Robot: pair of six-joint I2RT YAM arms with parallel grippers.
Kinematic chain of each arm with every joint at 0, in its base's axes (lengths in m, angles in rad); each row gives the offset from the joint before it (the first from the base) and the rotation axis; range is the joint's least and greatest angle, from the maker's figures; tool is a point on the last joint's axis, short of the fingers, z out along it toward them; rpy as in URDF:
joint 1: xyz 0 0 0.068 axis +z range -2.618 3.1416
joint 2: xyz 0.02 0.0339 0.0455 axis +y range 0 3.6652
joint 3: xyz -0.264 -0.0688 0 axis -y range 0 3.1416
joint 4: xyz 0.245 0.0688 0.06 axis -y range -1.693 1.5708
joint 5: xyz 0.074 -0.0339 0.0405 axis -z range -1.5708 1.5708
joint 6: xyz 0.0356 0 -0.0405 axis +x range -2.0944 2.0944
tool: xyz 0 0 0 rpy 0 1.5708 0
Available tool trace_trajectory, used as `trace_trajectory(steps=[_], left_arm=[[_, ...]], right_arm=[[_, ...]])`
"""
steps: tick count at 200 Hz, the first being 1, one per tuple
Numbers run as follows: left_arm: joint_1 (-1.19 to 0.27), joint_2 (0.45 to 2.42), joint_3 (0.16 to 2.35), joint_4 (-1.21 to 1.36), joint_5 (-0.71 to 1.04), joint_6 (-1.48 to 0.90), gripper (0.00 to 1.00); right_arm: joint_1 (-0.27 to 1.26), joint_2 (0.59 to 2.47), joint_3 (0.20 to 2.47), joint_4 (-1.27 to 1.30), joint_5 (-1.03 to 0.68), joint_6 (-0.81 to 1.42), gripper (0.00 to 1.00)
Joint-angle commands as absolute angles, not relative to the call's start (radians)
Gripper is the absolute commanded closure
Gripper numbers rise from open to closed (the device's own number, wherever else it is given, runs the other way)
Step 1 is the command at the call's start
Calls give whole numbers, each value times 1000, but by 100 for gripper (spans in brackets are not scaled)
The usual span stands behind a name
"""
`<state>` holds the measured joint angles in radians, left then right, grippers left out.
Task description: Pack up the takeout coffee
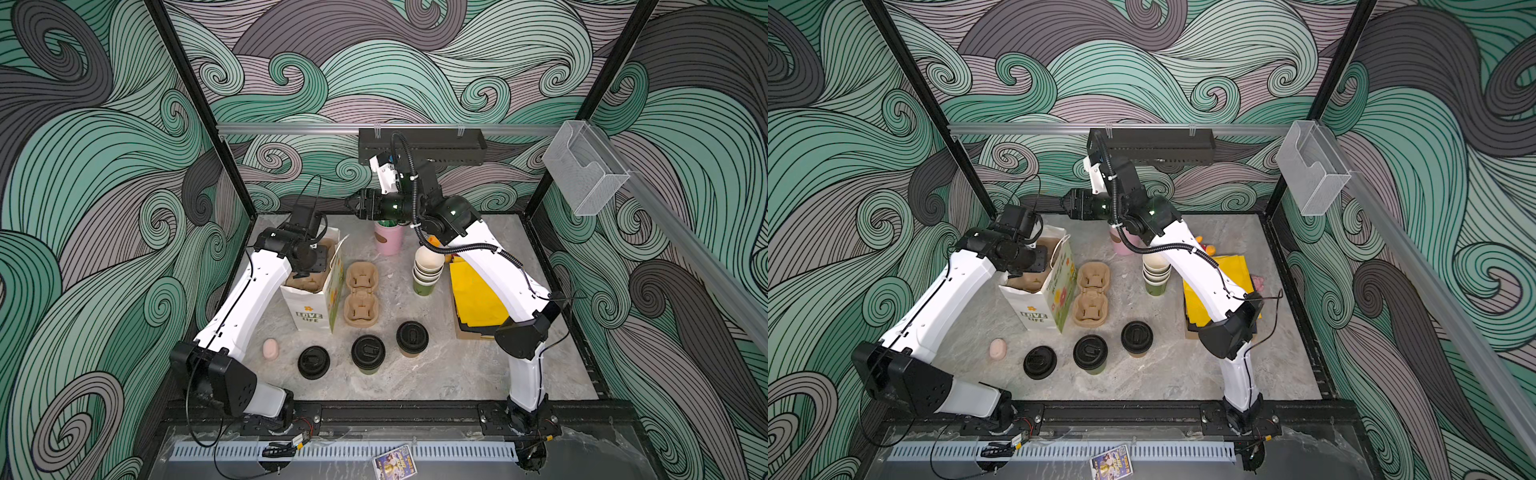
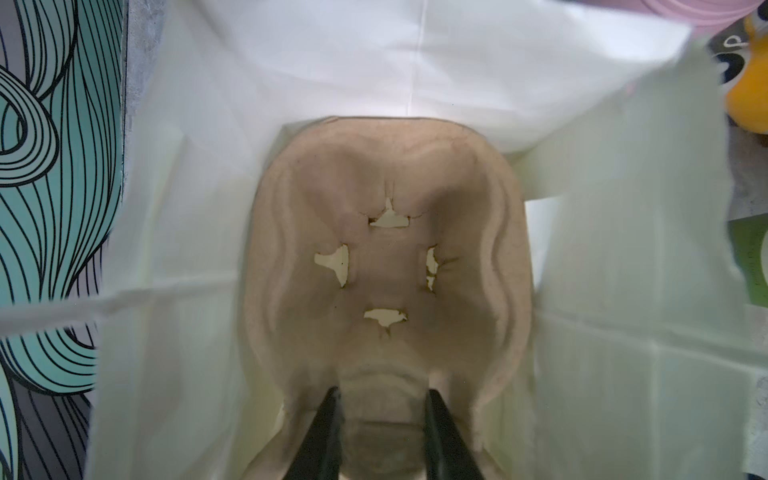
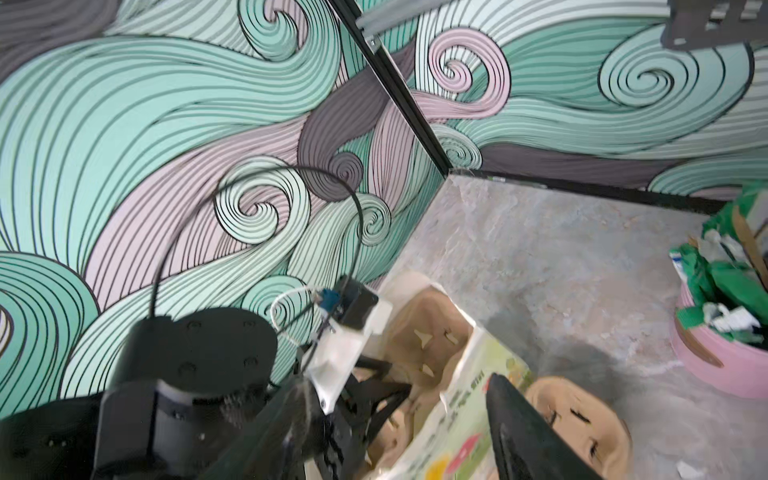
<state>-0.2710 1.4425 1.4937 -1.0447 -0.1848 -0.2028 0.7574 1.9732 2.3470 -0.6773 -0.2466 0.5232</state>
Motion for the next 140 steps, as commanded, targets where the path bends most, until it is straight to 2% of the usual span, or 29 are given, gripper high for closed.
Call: trace_trajectory(steps=[1, 55, 140], left_arm=[[-276, 1428, 1512, -1028, -208, -204, 99], [-276, 1439, 1456, -968, -201, -223, 99], [-276, 1504, 1412, -967, -202, -285, 99]], right_arm=[[756, 1910, 2267, -749, -264, 514, 31], [755, 1755, 2075, -745, -196, 521, 31], [741, 1622, 1941, -746, -119, 531, 31]])
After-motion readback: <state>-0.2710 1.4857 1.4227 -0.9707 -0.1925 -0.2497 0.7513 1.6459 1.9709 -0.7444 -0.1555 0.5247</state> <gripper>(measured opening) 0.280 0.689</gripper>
